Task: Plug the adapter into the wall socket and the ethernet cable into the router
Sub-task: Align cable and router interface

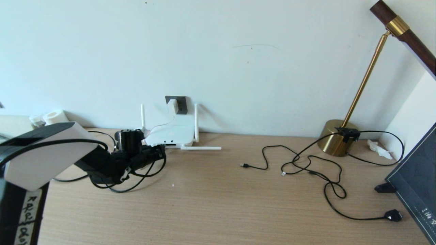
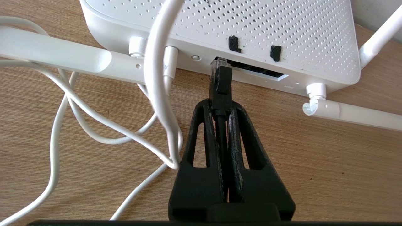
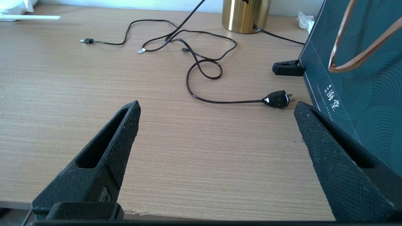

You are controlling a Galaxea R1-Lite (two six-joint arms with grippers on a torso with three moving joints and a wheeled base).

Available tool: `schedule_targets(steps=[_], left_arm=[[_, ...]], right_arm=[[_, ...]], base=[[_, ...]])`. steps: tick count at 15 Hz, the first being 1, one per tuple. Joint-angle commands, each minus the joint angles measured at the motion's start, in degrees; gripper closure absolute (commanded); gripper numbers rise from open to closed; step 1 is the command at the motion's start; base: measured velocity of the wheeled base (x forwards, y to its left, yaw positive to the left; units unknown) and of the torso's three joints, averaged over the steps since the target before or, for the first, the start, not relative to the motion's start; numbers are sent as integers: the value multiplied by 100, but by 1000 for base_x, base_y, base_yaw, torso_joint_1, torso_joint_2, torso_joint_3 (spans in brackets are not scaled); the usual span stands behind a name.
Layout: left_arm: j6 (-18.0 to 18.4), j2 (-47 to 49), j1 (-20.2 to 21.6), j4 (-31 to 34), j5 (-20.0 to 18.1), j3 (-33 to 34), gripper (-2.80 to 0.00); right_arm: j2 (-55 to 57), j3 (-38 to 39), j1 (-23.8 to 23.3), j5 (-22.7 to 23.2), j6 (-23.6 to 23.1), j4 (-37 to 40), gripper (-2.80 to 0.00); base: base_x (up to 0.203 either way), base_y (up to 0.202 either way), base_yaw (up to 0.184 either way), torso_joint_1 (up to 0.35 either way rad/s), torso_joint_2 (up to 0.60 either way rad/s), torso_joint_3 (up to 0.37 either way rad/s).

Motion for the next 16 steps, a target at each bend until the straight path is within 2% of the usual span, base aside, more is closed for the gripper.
schedule_targets(steps=[1,16], left_arm=[[-16,44,-2,-23,-2,-55,0],[-10,187,-2,92,-2,-297,0]], right_arm=[[-2,1,2,-4,-2,2,-280],[-1,1,2,-4,5,2,-280]], base=[[0,0,0,0,0,0],[0,0,0,0,0,0]])
